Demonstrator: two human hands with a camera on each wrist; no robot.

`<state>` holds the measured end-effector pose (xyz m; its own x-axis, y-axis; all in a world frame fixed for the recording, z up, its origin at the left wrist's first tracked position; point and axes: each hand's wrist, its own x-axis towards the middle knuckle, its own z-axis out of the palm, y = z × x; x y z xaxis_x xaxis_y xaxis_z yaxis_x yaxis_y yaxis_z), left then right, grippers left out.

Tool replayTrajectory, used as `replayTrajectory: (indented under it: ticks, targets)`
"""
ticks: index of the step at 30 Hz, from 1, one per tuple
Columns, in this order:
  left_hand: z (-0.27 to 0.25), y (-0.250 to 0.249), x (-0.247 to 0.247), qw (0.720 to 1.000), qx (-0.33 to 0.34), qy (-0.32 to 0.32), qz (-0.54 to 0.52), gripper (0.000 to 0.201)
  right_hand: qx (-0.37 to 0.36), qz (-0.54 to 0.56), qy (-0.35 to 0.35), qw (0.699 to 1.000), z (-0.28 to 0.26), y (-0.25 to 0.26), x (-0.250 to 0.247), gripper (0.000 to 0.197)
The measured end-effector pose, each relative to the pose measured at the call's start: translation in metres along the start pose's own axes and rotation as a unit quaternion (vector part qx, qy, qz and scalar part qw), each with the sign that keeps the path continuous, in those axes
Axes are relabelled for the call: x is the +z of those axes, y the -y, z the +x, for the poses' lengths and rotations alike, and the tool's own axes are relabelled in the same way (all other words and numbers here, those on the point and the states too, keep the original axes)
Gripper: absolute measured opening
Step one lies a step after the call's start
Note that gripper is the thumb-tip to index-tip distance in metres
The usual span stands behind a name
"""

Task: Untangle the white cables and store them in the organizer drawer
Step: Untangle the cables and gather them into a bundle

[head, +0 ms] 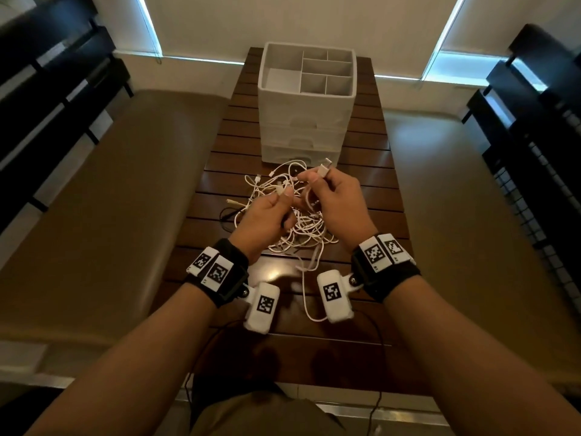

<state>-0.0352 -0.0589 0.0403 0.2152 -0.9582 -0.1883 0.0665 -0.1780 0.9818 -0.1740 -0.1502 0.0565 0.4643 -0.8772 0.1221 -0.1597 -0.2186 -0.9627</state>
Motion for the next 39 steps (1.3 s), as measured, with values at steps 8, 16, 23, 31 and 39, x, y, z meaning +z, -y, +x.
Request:
replayTrajectory:
  ticks: [8,16,23,31,39]
  targets:
    - [-0.001,-0.011,0.007,0.995,0.084,-0.044,0.022,0.041,-0.129,-0.11,0.031,0.985,-0.016,0.004,0.013,0.029]
    - [-0.005,-0.015,0.008,0.996,0.078,0.003,-0.052,0.037,-0.132,-0.138,0.023,0.981,-0.028,0.001,0.021,0.063]
    - [-0.006,-0.02,0.012,0.98,0.074,-0.156,-0.095,0.05,-0.113,-0.167,-0.015,0.979,-0.028,0.004,0.042,0.067]
    - [-0.003,-0.041,-0.003,0.941,0.09,-0.181,-0.271,0.033,-0.07,-0.147,-0.037,0.986,-0.036,-0.01,0.045,0.047]
    - [-0.004,-0.04,-0.02,0.962,0.084,-0.097,-0.243,0.032,-0.112,-0.211,0.101,0.966,-0.04,-0.034,0.035,0.038]
